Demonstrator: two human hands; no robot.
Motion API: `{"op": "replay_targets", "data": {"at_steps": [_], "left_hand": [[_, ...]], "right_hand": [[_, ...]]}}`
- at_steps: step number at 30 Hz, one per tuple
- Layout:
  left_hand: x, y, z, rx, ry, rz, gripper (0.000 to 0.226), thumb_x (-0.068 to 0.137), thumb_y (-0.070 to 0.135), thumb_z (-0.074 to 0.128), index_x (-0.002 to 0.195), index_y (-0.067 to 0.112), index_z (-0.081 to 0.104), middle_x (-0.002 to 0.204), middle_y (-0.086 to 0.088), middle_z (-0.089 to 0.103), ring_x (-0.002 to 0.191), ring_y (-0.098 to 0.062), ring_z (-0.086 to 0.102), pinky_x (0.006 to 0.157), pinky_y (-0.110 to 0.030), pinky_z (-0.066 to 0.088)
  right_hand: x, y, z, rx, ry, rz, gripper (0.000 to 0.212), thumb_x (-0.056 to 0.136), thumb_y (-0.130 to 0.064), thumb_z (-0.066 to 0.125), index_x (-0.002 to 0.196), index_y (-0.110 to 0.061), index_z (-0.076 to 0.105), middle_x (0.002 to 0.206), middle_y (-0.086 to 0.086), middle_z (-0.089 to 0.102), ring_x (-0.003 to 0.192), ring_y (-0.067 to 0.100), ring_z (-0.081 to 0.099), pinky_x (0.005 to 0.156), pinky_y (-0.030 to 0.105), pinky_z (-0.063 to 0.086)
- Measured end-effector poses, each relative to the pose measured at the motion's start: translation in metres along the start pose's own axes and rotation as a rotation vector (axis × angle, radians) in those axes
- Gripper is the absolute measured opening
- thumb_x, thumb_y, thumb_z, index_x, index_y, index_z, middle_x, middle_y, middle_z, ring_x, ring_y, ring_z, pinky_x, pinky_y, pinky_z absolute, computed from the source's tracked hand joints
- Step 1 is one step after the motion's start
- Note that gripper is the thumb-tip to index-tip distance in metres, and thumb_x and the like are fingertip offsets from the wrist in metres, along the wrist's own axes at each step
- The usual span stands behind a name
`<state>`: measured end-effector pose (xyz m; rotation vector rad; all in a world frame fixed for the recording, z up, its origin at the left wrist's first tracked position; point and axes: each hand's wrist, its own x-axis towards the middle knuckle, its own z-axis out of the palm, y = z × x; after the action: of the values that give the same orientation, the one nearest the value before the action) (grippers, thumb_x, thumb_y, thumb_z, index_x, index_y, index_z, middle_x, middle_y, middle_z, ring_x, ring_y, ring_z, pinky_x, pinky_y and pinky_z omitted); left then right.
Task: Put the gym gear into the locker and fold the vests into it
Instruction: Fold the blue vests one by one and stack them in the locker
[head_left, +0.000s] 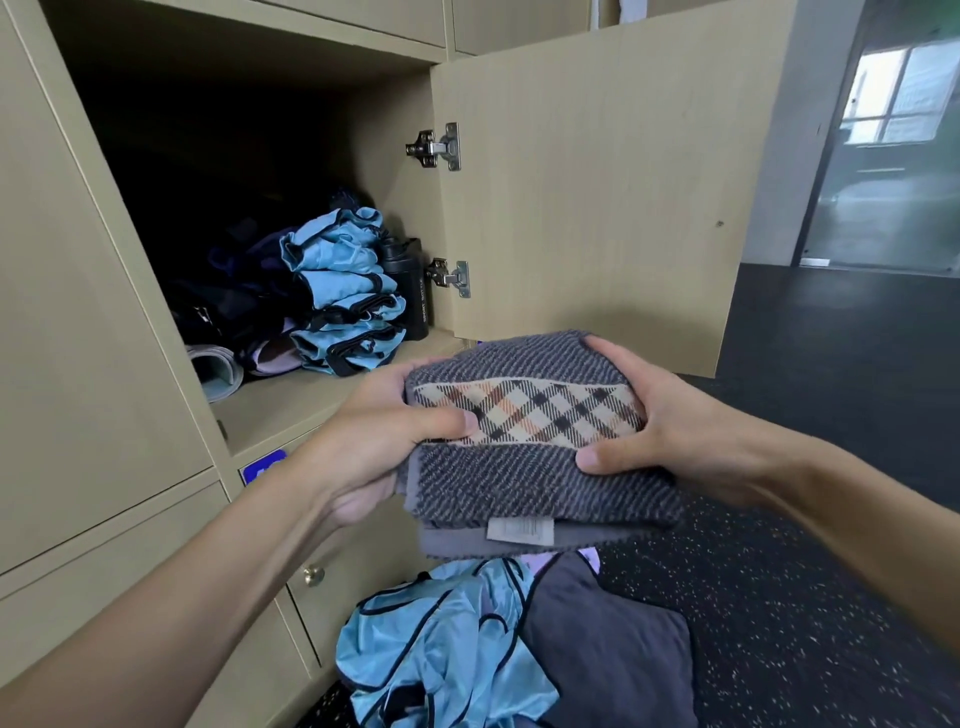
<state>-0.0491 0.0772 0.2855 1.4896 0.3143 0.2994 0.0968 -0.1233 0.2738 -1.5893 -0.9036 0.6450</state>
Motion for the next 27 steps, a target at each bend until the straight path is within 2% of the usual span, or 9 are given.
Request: {"op": "replay_targets", "data": {"at_steps": [5, 7, 11, 13, 15, 18, 20, 22, 27], "left_hand": [[-0.002, 0.004, -0.001, 0.048, 0.0, -0.004, 0.046, 0.083, -0.019, 0.059, 0.12, 0.006, 0.064, 0.106, -0.021, 0.073, 0.095, -0.036, 0.071, 0.081, -0.052, 0.058], [-0.004, 0.006, 0.0, 0.104, 0.005, -0.007, 0.043, 0.084, -0.014, 0.063, 0.12, 0.01, 0.065, 0.104, -0.018, 0.074, 0.087, -0.032, 0.073, 0.071, -0.049, 0.062], [-0.007, 0.01, -0.002, 0.257, 0.042, 0.027, 0.053, 0.077, -0.005, 0.077, 0.122, 0.017, 0.061, 0.095, -0.009, 0.074, 0.067, -0.018, 0.072, 0.045, -0.027, 0.053], [-0.007, 0.007, -0.006, 0.431, 0.062, 0.044, 0.068, 0.066, 0.012, 0.089, 0.123, 0.028, 0.055, 0.105, -0.002, 0.072, 0.08, -0.013, 0.073, 0.056, -0.026, 0.056], [-0.006, 0.003, -0.01, 0.68, 0.059, 0.092, 0.089, 0.051, 0.038, 0.095, 0.126, 0.033, 0.049, 0.122, 0.007, 0.057, 0.096, 0.0, 0.064, 0.073, -0.011, 0.05], [-0.006, -0.001, -0.011, 0.857, 0.014, 0.131, 0.102, 0.036, 0.065, 0.088, 0.125, 0.036, 0.045, 0.144, 0.023, 0.025, 0.122, 0.011, 0.039, 0.096, -0.006, 0.031], [-0.007, -0.003, -0.012, 0.774, 0.007, 0.119, 0.09, 0.044, 0.054, 0.093, 0.117, 0.035, 0.046, 0.136, 0.015, 0.05, 0.109, 0.006, 0.055, 0.085, -0.01, 0.044], [-0.006, -0.008, -0.014, 0.679, 0.024, 0.127, 0.079, 0.056, 0.031, 0.094, 0.117, 0.033, 0.043, 0.104, 0.004, 0.071, 0.079, 0.0, 0.067, 0.064, -0.016, 0.051], [0.006, -0.017, -0.025, 0.487, 0.146, 0.199, 0.074, 0.067, 0.004, 0.088, 0.119, 0.039, 0.049, 0.091, -0.004, 0.073, 0.076, -0.012, 0.07, 0.066, -0.032, 0.06]], "right_hand": [[0.006, -0.005, 0.003, -0.319, 0.096, -0.095, 0.059, 0.069, -0.008, 0.087, 0.121, -0.018, 0.06, 0.095, -0.007, 0.075, 0.083, 0.006, 0.072, 0.068, 0.021, 0.057], [0.006, -0.006, 0.001, -0.415, 0.143, -0.117, 0.041, 0.071, -0.019, 0.087, 0.107, -0.018, 0.066, 0.089, -0.006, 0.076, 0.079, 0.009, 0.072, 0.069, 0.029, 0.059], [0.002, -0.005, -0.002, -0.551, 0.185, -0.131, 0.053, 0.064, -0.049, 0.085, 0.107, -0.024, 0.066, 0.124, -0.012, 0.056, 0.106, 0.006, 0.06, 0.09, 0.03, 0.052], [-0.001, -0.005, 0.0, -0.434, 0.14, -0.145, 0.045, 0.071, -0.036, 0.084, 0.109, -0.023, 0.064, 0.128, -0.016, 0.06, 0.109, 0.004, 0.063, 0.09, 0.025, 0.052], [-0.002, -0.002, 0.003, -0.206, 0.092, -0.151, 0.029, 0.076, -0.014, 0.081, 0.095, -0.018, 0.059, 0.1, -0.009, 0.076, 0.091, 0.007, 0.072, 0.074, 0.02, 0.056], [0.003, 0.005, 0.007, -0.024, 0.122, -0.149, 0.054, 0.075, -0.01, 0.08, 0.119, -0.019, 0.05, 0.1, -0.002, 0.076, 0.093, 0.014, 0.072, 0.077, 0.024, 0.057], [0.009, 0.008, 0.012, 0.054, 0.142, -0.148, 0.069, 0.071, -0.018, 0.081, 0.13, -0.009, 0.046, 0.11, 0.003, 0.073, 0.102, 0.021, 0.071, 0.084, 0.033, 0.057], [0.017, 0.011, 0.015, 0.143, 0.181, -0.169, 0.058, 0.074, -0.016, 0.077, 0.125, -0.011, 0.051, 0.113, 0.005, 0.072, 0.104, 0.023, 0.07, 0.083, 0.034, 0.058], [0.055, 0.021, 0.032, 0.304, 0.299, -0.163, 0.055, 0.089, -0.013, 0.067, 0.135, -0.029, 0.041, 0.122, 0.001, 0.064, 0.103, 0.021, 0.07, 0.083, 0.042, 0.06]]}}
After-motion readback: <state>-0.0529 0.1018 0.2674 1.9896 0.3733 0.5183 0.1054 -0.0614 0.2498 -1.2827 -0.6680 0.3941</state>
